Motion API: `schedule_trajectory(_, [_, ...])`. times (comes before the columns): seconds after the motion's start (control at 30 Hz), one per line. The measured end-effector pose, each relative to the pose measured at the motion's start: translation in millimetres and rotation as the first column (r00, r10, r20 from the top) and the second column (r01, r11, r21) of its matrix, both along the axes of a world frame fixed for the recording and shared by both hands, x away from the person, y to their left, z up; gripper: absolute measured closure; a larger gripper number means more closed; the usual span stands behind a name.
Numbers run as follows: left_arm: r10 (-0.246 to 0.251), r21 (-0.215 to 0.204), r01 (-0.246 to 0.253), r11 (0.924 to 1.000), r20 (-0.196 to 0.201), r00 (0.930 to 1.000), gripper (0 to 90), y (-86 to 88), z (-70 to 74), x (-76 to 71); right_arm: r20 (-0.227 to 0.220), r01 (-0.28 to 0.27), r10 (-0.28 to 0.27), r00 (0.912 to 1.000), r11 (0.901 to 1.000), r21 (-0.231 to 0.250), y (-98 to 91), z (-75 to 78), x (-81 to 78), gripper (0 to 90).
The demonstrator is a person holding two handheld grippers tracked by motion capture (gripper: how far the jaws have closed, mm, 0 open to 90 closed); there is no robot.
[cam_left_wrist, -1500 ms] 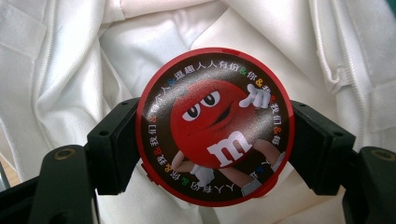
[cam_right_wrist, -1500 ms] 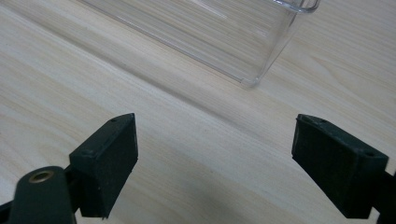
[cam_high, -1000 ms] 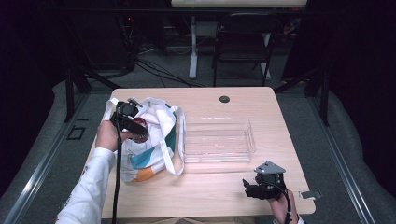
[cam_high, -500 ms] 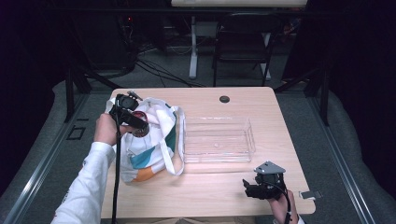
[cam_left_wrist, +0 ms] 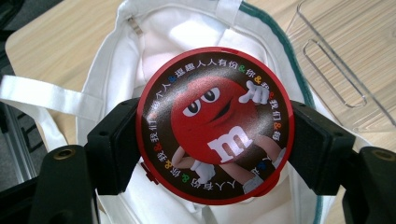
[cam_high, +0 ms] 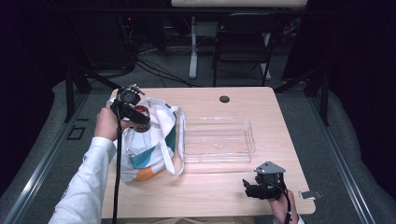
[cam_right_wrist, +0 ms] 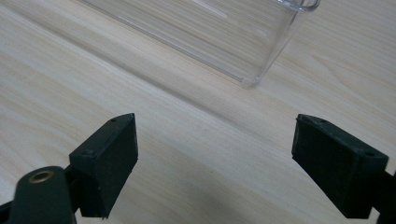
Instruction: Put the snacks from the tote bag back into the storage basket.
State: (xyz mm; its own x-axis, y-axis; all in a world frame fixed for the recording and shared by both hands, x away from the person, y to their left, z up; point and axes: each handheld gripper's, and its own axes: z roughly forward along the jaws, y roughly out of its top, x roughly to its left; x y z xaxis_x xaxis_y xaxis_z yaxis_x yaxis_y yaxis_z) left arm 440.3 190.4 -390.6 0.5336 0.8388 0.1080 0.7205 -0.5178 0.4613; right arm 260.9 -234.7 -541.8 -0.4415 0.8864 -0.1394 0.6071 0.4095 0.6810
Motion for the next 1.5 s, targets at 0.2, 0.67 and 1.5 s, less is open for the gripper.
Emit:
schedule_trajectory(0.2, [-0.013, -0.007, 0.013, 0.9999, 0.008, 0.9999, 26.4, -4.2, 6.8, -0.8, 0.001, 0.001, -0.001, 1.0, 1.0, 0.0, 0.1, 0.0, 0.0, 13.9])
schedule_trajectory(0.67, [-0.041, 0.005, 0.041, 0.9991, 0.016, 0.999, 26.4, -18.5, 18.0, 1.0, 0.001, -0.002, 0.002, 1.0, 1.0, 0.0, 0.1, 0.3, -0.4, 13.9])
schedule_trajectory(1.5, [-0.131, -0.002, 0.132, 0.9913, 0.029, 0.9909, 26.5, -61.6, 27.1, 1.9, -0.002, -0.002, 0.002, 1.0, 1.0, -0.001, -0.8, 0.2, -1.0, 13.9])
